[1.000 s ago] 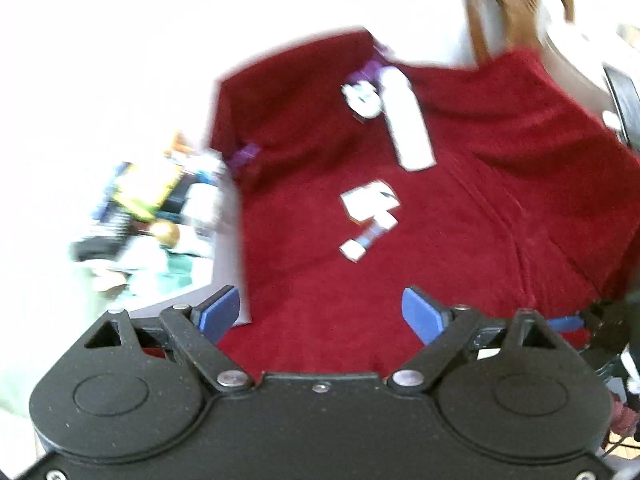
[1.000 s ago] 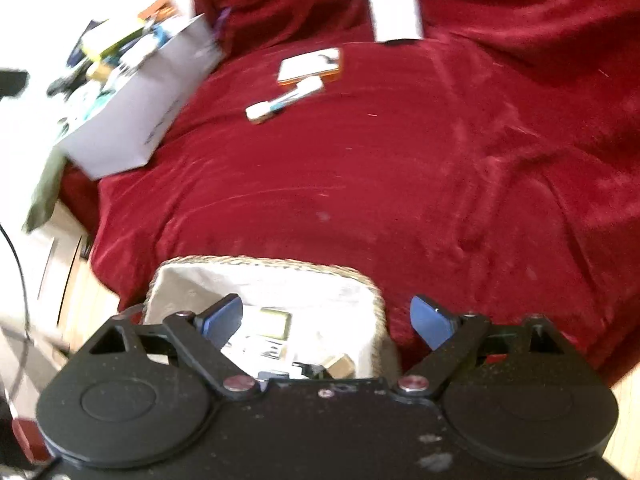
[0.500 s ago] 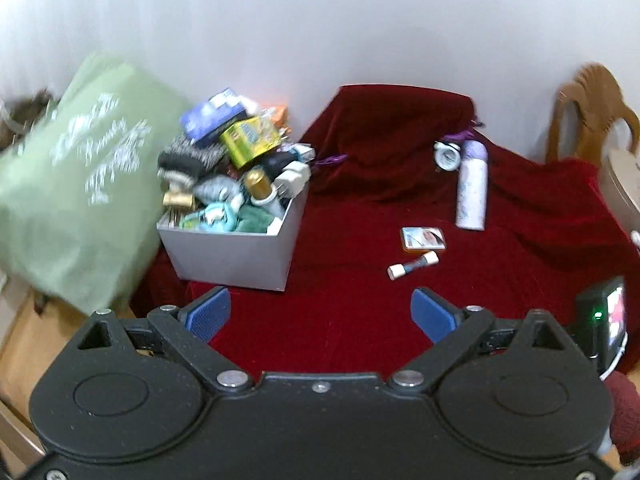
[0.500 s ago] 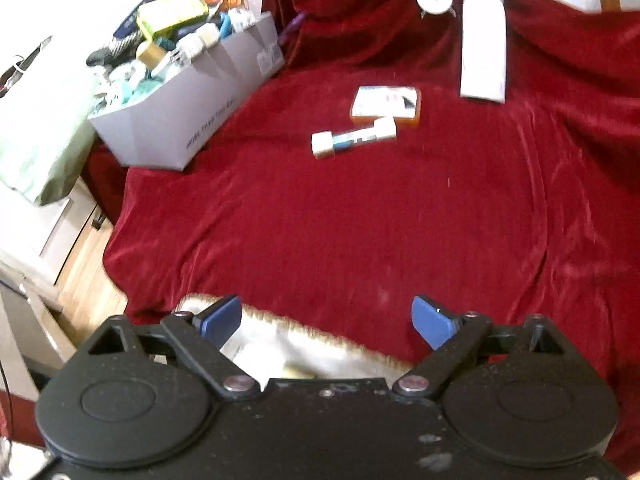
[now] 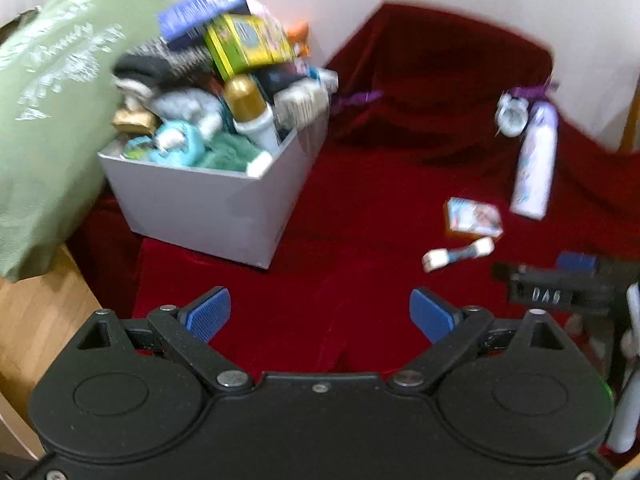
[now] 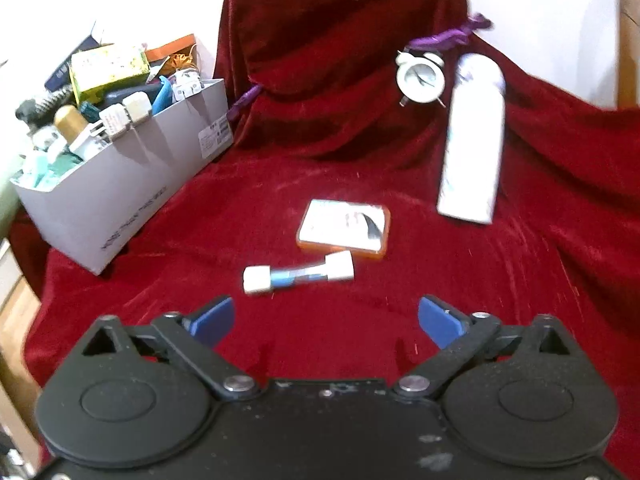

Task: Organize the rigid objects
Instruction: 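Move both tools back toward the photo tin and glass tube, then grasp the orange photo tin with the left tool while the right tool approaches the glass tube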

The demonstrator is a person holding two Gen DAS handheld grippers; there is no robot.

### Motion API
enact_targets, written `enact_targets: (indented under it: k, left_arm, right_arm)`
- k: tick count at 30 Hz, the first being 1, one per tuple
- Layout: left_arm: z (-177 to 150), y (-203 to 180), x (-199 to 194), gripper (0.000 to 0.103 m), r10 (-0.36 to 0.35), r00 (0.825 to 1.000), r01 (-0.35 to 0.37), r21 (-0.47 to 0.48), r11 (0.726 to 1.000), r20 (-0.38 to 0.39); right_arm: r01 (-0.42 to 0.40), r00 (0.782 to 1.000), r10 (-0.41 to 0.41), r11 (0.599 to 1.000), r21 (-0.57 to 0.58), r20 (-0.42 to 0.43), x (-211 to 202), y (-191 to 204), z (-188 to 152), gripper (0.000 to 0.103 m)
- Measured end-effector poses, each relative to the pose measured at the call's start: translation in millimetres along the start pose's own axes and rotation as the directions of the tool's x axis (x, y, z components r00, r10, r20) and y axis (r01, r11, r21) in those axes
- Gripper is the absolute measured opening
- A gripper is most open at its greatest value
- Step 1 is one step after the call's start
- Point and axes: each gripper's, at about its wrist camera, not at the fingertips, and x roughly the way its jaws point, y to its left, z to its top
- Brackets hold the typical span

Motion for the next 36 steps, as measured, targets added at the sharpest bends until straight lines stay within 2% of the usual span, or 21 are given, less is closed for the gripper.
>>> enact_targets:
  k: [5,11,14,23,24,25,26,27,29,33,36]
  left_arm:
    - [-8.7,-8.0,44.0,0.093,0.022,0.997,-0.020,0.031,0.999,-0.072]
    - [-17.7,-5.4,69.5,0.093,0.034,0.989,-0.030,0.031,0.999,-0.141]
    - [-20.5,-3.0,74.2,0.093,0.048,0.987,-0.041,0.045,0.998,-0.151]
    - [-17.6,-11.1,78.4,0.093,0.063,0.988,-0.051,0.086,0.995,-0.140]
    - [-16.9,-13.7,78.2,0.093,0.061,0.989,-0.048,0.099,0.994,-0.136]
    - [-16.2,-15.5,78.1,0.093,0.061,0.989,-0.047,0.108,0.993,-0.131]
    - [-15.2,-17.6,77.7,0.093,0.062,0.990,-0.047,0.118,0.992,-0.127]
    - [-13.2,-21.4,78.2,0.093,0.060,0.991,-0.044,0.134,0.990,-0.122]
    - [-7.5,-29.7,79.1,0.093,0.054,0.993,-0.035,0.165,0.986,-0.109]
    - [10.3,-56.6,86.5,0.093,0.026,0.998,-0.010,0.252,0.968,-0.063]
    - [26.1,-84.5,100.5,0.094,-0.010,1.000,0.018,0.343,0.939,-0.026]
  right_arm:
    - [-0.012,1.000,0.013,0.999,-0.035,0.010,46.1,11.2,3.7,0.103]
    - [-0.017,0.999,0.020,0.995,-0.103,0.035,80.7,26.6,-0.1,0.103]
    - [-0.004,1.000,0.009,0.990,-0.138,0.029,93.5,33.6,-0.7,0.103]
    - [0.025,1.000,-0.023,0.991,-0.135,0.018,119.2,37.4,-1.3,0.102]
    - [0.025,1.000,-0.023,0.990,-0.136,0.018,120.0,36.9,-1.8,0.097]
    - [0.028,1.000,-0.027,0.989,-0.142,0.015,120.4,36.4,-3.1,0.088]
    - [0.014,1.000,-0.014,0.989,-0.149,-0.001,121.8,35.6,-3.9,0.078]
    - [-0.019,1.000,0.018,0.989,-0.143,-0.006,120.7,32.7,-4.9,0.072]
    - [-0.022,1.000,0.022,0.990,-0.140,-0.003,116.1,28.1,-7.3,0.066]
    - [-0.023,1.000,0.021,0.993,-0.118,-0.016,103.3,13.2,-12.7,0.041]
    - [-0.014,1.000,0.011,0.997,-0.080,-0.029,91.7,-1.5,-19.3,0.033]
